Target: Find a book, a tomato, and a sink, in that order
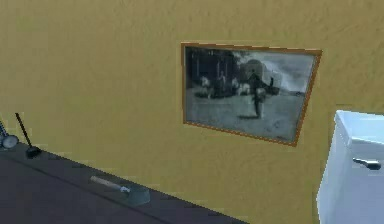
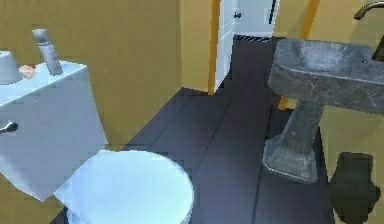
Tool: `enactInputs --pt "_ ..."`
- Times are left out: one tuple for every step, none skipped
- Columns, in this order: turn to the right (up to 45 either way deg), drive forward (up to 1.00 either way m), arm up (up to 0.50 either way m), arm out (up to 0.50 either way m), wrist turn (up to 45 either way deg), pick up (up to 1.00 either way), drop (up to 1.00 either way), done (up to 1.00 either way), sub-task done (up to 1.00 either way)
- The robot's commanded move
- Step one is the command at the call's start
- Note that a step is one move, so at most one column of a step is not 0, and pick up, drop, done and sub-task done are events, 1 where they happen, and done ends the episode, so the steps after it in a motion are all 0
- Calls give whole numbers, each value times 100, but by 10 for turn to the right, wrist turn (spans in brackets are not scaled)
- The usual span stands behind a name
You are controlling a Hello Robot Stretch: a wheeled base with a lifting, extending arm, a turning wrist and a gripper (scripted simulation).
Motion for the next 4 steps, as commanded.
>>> enactInputs --pt "210 0 0 0 0 0 0 0 0" --pt "0 10 0 0 0 0 0 0 0" --pt "-450 0 0 0 0 0 0 0 0" --pt "-390 0 0 0 0 0 0 0 0"
